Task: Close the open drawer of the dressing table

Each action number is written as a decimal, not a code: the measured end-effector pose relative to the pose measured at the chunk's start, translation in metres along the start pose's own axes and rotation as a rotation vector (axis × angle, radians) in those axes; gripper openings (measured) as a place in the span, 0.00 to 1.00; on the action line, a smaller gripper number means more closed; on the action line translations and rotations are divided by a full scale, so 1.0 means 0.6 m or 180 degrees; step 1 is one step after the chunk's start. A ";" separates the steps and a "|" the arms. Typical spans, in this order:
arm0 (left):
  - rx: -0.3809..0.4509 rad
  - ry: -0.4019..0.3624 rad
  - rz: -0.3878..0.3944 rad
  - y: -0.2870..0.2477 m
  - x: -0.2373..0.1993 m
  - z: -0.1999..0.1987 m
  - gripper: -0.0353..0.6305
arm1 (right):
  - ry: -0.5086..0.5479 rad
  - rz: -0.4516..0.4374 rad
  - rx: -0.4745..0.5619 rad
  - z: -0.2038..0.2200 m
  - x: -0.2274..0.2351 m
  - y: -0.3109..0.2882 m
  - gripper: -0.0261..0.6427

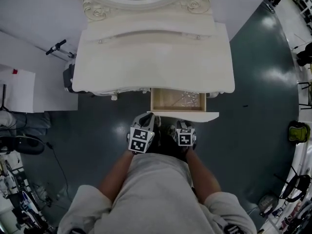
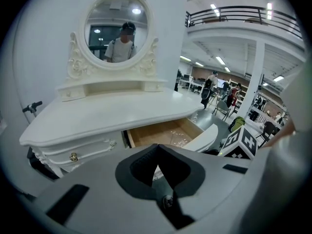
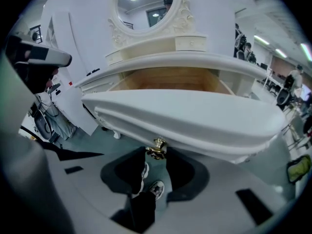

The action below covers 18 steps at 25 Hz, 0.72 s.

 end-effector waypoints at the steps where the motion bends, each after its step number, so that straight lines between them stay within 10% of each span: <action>1: 0.0007 -0.0011 0.0000 0.000 0.000 -0.002 0.06 | -0.0002 -0.0002 -0.0004 0.001 0.000 0.002 0.26; 18: 0.0019 0.0054 -0.0015 0.003 -0.008 0.016 0.06 | 0.0027 0.0049 0.0112 -0.015 0.012 -0.004 0.26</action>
Point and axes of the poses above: the fingertips, and each gripper's own axes: y backward along the fingers, x to its right, z out of its underside, the point moved 1 cm from there along y, backward along the fingers, and after that the axes turned 3 degrees about y, right-handed, at the moved point
